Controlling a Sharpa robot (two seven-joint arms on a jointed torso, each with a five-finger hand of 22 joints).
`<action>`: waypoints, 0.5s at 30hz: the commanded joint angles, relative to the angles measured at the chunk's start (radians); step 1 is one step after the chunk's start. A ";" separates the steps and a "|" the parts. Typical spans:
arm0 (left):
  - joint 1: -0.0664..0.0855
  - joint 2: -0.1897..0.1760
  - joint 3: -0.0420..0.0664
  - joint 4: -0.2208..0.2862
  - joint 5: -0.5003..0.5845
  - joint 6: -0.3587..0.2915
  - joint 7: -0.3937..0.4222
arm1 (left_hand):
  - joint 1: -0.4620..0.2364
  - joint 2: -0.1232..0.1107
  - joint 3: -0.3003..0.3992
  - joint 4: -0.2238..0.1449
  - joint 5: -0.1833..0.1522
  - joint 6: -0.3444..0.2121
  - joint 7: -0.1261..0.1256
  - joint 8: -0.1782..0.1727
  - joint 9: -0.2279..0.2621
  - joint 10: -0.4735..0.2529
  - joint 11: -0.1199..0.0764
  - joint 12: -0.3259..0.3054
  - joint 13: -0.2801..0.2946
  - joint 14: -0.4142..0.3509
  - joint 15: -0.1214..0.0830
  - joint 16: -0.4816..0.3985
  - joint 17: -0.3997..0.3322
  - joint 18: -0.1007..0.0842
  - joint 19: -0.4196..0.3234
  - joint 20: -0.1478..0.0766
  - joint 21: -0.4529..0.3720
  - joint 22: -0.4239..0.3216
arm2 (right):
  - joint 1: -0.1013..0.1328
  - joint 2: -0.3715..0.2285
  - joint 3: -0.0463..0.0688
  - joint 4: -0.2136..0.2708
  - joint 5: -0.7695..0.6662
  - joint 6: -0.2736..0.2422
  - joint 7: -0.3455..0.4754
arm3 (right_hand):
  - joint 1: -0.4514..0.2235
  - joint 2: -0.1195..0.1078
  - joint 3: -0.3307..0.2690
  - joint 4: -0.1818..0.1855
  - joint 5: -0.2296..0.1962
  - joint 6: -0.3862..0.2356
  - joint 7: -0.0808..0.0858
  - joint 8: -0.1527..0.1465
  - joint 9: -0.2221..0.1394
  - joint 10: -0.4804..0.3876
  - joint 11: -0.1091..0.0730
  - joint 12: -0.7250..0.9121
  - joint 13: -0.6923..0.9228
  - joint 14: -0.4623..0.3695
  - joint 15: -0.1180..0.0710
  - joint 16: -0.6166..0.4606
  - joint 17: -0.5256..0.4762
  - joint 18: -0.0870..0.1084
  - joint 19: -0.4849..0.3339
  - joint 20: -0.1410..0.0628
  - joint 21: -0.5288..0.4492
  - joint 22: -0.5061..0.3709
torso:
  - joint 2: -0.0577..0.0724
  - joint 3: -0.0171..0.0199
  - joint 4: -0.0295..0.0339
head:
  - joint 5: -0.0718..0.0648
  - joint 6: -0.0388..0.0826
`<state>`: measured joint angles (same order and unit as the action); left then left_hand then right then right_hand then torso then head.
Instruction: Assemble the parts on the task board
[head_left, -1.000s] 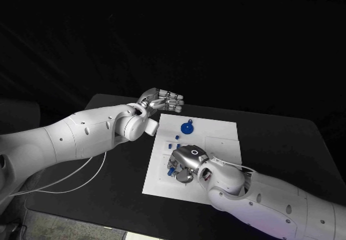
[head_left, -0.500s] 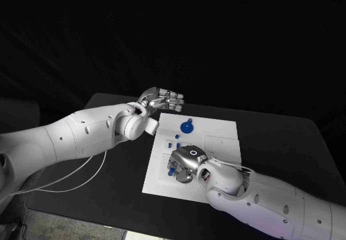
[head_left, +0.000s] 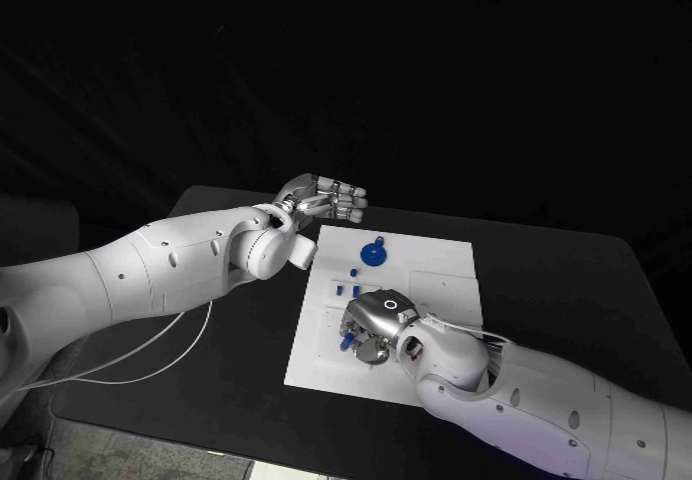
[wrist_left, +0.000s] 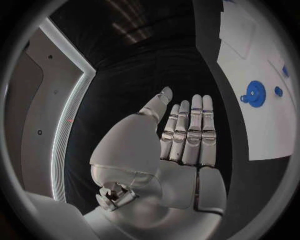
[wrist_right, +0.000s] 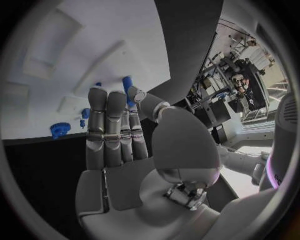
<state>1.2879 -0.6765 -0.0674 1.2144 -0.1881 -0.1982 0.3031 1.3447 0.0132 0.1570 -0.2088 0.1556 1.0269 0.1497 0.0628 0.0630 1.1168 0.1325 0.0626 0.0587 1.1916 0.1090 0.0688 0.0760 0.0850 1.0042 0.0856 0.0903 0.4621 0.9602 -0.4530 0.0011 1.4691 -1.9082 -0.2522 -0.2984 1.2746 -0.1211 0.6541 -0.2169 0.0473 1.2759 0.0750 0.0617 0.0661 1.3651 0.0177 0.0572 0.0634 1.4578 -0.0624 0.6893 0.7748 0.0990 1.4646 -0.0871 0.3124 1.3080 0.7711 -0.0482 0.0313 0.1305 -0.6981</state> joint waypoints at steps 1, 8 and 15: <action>0.001 0.001 0.001 0.002 0.006 0.014 0.005 | -0.003 0.000 0.000 0.007 -0.005 -0.010 0.000 0.001 0.001 -0.010 0.000 -0.001 0.000 -0.008 0.000 -0.003 0.001 -0.012 0.006 0.004 0.006 -0.001 | -0.001 0.000 0.000 -0.001 -0.021 0.025 -0.006 | -0.003 0.010 0.001 -0.004 0.004 0.006 0.002 0.003 0.006 0.007 0.002 0.003 0.001 0.003 -0.007 -0.002 0.002 0.013 0.020 -0.004 0.005 0.036 | 0.000 -0.0007 0.0001 | 0.000 -0.002; 0.001 0.001 0.001 0.002 0.006 0.014 0.004 | -0.002 0.000 0.000 0.009 -0.005 -0.011 0.001 0.001 0.001 -0.011 0.000 -0.001 0.000 -0.009 0.000 -0.003 0.002 -0.012 0.007 0.004 0.007 -0.006 | -0.001 0.001 -0.001 -0.004 -0.017 0.051 -0.001 | -0.004 0.010 0.001 -0.004 0.004 0.006 0.002 0.002 0.006 0.006 0.002 0.003 0.001 0.003 -0.007 -0.002 0.002 0.013 0.019 -0.004 0.006 0.036 | 0.000 -0.0003 -0.0012 | -0.002 -0.002; 0.001 0.002 0.001 0.002 0.006 0.014 0.004 | -0.002 0.000 0.000 0.009 -0.005 -0.011 0.001 0.001 0.001 -0.011 0.000 -0.001 0.000 -0.009 0.000 -0.003 0.002 -0.012 0.007 0.004 0.007 -0.006 | -0.001 0.003 -0.007 -0.006 -0.015 0.068 0.002 | -0.004 0.011 -0.001 -0.004 0.004 0.005 0.002 0.002 0.006 0.006 0.002 0.003 0.001 0.003 -0.007 -0.002 0.002 0.012 0.018 -0.004 0.006 0.035 | 0.000 -0.0005 -0.0002 | -0.003 -0.004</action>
<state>1.2879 -0.6766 -0.0674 1.2146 -0.1878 -0.1974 0.3015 1.3447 0.0132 0.1571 -0.2034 0.1556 1.0233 0.1533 0.0628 0.0630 1.1105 0.1336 0.0626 0.0587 1.1916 0.1090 0.0688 0.0759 0.0852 1.0079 0.0892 0.0903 0.4566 0.9637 -0.4493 -0.0007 1.4673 -1.9142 -0.2321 -0.2975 1.2713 -0.1179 0.6527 -0.2183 0.0465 1.2746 0.0745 0.0585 0.0664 1.3649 0.0178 0.0574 0.0634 1.4579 -0.0623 0.6893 0.7754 0.0989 1.4646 -0.0871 0.3154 1.3078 0.7712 -0.0483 0.0303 0.1280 -0.7015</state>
